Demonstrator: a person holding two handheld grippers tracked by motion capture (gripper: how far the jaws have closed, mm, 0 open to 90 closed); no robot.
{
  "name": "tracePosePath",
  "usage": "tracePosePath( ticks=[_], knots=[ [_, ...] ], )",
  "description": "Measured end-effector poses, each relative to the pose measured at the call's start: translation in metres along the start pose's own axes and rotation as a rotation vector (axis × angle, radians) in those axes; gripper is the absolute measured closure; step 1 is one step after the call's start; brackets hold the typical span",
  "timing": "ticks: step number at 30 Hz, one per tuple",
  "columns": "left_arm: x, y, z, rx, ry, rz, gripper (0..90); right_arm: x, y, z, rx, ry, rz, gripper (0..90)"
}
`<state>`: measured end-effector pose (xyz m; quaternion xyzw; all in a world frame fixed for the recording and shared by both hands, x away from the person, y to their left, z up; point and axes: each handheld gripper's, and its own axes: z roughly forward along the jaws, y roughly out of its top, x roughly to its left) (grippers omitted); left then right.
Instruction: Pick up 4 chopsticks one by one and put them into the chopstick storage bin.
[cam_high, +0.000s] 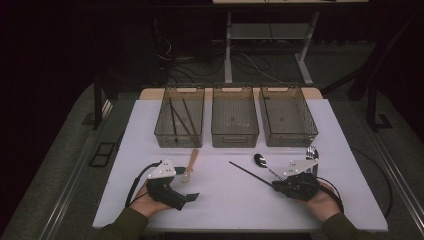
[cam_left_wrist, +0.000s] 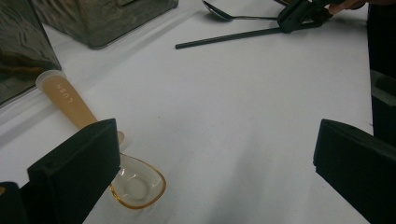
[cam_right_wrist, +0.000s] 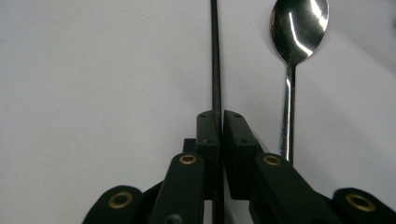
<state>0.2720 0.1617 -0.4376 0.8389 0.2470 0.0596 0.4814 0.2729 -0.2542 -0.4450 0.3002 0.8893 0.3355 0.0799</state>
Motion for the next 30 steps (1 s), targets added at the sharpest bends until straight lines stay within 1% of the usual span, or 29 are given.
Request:
tracePosePath(
  ticks=[8, 9, 13, 19, 22, 30],
  knots=[
    [0.000, 0.000, 0.000, 0.000, 0.001, 0.000, 0.0, -0.003, 0.002, -0.012, -0.041, 0.013, 0.015, 85.2],
    [0.000, 0.000, 0.000, 0.000, 0.001, 0.000, 0.0, -0.003, 0.002, -0.013, -0.051, 0.016, 0.027, 85.2],
    [0.000, 0.000, 0.000, 0.001, 0.002, 0.000, 0.0, -0.004, 0.003, -0.021, -0.078, 0.025, 0.034, 85.2],
    [0.000, 0.000, 0.000, 0.001, 0.003, 0.000, 0.0, -0.007, 0.006, -0.032, -0.131, 0.058, 0.058, 85.2],
    [0.000, 0.000, 0.000, 0.001, 0.003, 0.000, 0.0, -0.008, 0.007, -0.037, -0.161, 0.074, 0.061, 85.2],
    [0.000, 0.000, 0.000, 0.004, 0.004, 0.000, 0.0, -0.007, 0.012, -0.041, -0.183, 0.085, 0.062, 85.2]
  ],
)
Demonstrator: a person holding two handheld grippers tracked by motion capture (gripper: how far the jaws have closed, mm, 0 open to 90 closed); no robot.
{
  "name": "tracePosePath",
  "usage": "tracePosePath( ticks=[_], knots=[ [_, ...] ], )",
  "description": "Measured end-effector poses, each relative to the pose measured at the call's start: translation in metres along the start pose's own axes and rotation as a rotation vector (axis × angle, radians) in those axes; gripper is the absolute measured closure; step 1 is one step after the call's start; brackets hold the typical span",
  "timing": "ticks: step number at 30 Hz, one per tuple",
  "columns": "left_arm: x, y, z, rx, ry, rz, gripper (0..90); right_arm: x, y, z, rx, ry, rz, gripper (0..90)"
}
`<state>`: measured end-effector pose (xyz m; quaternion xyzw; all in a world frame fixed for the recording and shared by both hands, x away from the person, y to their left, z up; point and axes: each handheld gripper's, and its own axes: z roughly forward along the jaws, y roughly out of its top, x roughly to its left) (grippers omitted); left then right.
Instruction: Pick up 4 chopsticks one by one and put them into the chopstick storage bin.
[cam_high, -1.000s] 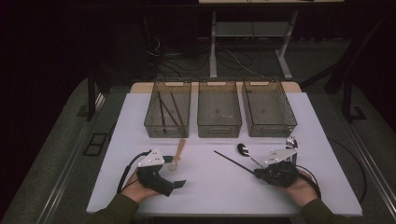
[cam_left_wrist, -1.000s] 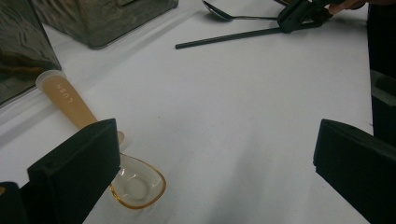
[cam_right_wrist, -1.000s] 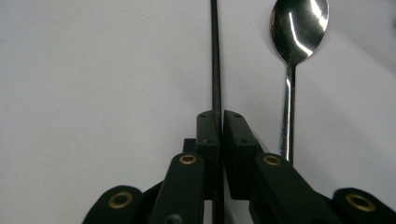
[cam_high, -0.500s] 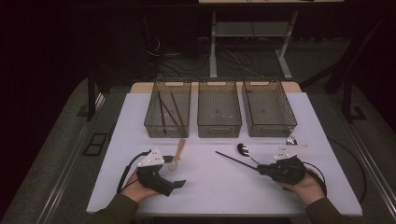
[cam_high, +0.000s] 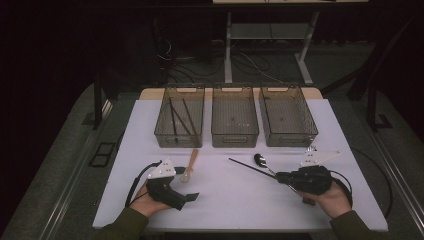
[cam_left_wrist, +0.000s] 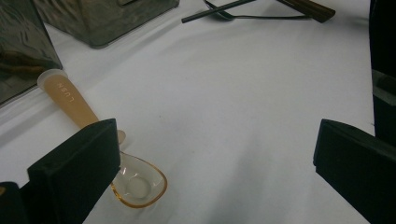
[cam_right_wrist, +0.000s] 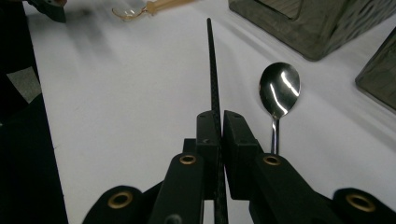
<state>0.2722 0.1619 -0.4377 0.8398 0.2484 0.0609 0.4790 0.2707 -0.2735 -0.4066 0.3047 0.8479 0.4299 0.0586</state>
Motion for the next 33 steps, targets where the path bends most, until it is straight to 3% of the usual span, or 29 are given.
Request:
tracePosePath(
  ticks=[17, 33],
  knots=[
    [-0.001, 0.000, 0.000, -0.005, -0.001, -0.001, 0.0, 0.004, 0.031, 0.008, -0.060, 0.011, 0.002, 85.2],
    [-0.001, 0.000, 0.000, -0.012, -0.004, 0.000, 0.0, 0.009, 0.062, 0.030, -0.102, -0.001, -0.002, 85.2]
  ],
)
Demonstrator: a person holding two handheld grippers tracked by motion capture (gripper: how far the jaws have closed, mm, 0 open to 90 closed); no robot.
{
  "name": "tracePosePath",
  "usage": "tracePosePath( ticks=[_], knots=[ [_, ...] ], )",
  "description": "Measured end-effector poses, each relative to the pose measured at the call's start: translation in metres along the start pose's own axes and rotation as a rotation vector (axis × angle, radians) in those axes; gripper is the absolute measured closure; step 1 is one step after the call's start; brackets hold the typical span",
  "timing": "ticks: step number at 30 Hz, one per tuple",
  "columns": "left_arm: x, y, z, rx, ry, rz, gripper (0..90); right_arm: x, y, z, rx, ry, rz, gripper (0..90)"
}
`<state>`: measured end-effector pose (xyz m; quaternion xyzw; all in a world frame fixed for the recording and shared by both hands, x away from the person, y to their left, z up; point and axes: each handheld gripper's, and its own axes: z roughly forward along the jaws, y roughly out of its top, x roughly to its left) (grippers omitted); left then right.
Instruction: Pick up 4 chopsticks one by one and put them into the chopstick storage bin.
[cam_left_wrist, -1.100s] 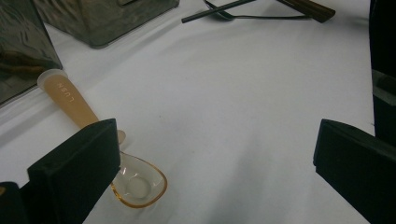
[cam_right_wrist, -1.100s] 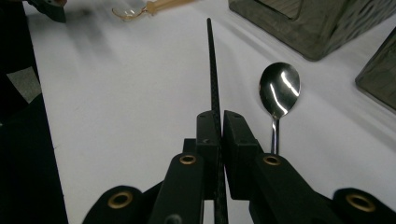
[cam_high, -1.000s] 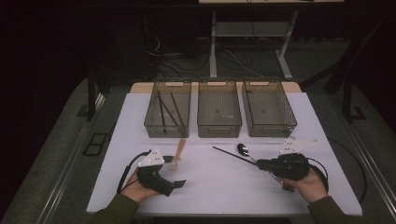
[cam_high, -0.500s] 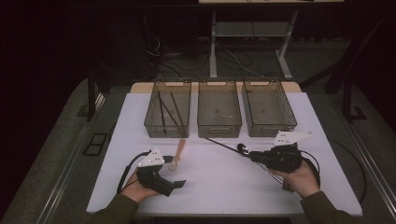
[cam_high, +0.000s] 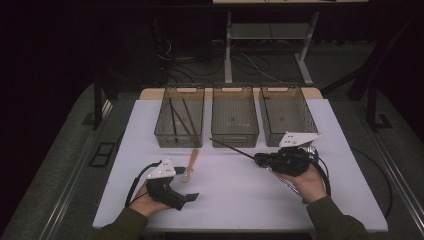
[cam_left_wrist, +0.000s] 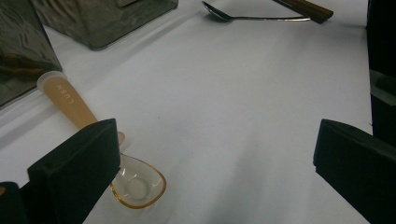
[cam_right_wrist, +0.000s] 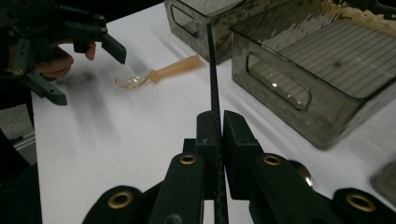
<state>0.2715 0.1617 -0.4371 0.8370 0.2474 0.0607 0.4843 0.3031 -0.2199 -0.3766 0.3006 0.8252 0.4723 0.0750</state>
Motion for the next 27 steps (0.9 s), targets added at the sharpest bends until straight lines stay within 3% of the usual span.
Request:
tracePosePath(
  ticks=[20, 27],
  knots=[
    [0.000, 0.000, -0.001, 0.002, -0.002, 0.011, 0.0, 0.001, 0.031, 0.026, -0.042, -0.023, 0.004, 85.2],
    [0.001, 0.000, -0.001, 0.003, 0.000, 0.008, 0.0, 0.002, 0.049, 0.040, -0.057, -0.063, 0.002, 85.2]
  ],
)
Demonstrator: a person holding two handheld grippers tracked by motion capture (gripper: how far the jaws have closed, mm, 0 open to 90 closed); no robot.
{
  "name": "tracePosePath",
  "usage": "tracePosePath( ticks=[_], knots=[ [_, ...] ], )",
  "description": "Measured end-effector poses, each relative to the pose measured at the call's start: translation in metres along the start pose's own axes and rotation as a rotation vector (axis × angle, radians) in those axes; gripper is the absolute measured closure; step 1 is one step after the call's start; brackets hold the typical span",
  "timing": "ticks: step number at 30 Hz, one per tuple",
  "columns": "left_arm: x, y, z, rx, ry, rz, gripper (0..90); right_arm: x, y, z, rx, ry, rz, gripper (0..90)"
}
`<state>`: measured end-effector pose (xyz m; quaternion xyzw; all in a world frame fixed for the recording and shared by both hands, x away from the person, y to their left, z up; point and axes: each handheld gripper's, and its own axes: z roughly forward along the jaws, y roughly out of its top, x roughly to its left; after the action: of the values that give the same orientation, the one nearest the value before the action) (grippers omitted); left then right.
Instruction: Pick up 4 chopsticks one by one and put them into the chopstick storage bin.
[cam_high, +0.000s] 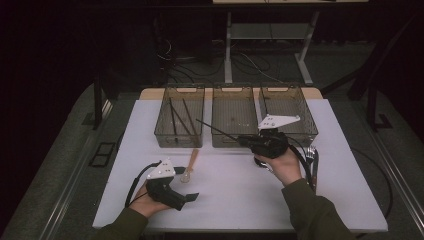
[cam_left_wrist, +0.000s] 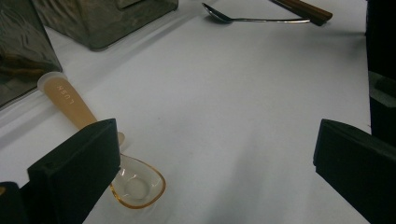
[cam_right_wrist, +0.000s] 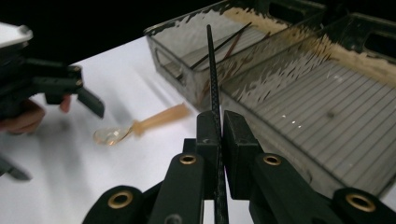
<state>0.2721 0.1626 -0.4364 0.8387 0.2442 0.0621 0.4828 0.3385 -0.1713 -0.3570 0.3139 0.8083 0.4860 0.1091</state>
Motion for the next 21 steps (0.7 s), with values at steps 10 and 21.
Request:
tracePosePath(
  ticks=[10, 21],
  knots=[
    [-0.001, 0.000, 0.000, -0.003, -0.005, -0.005, 0.0, -0.004, 0.026, 0.035, 0.018, -0.039, 0.020, 85.2],
    [-0.002, 0.001, 0.001, -0.004, -0.008, -0.002, 0.0, -0.010, 0.051, 0.078, 0.034, -0.089, 0.055, 85.2]
  ],
)
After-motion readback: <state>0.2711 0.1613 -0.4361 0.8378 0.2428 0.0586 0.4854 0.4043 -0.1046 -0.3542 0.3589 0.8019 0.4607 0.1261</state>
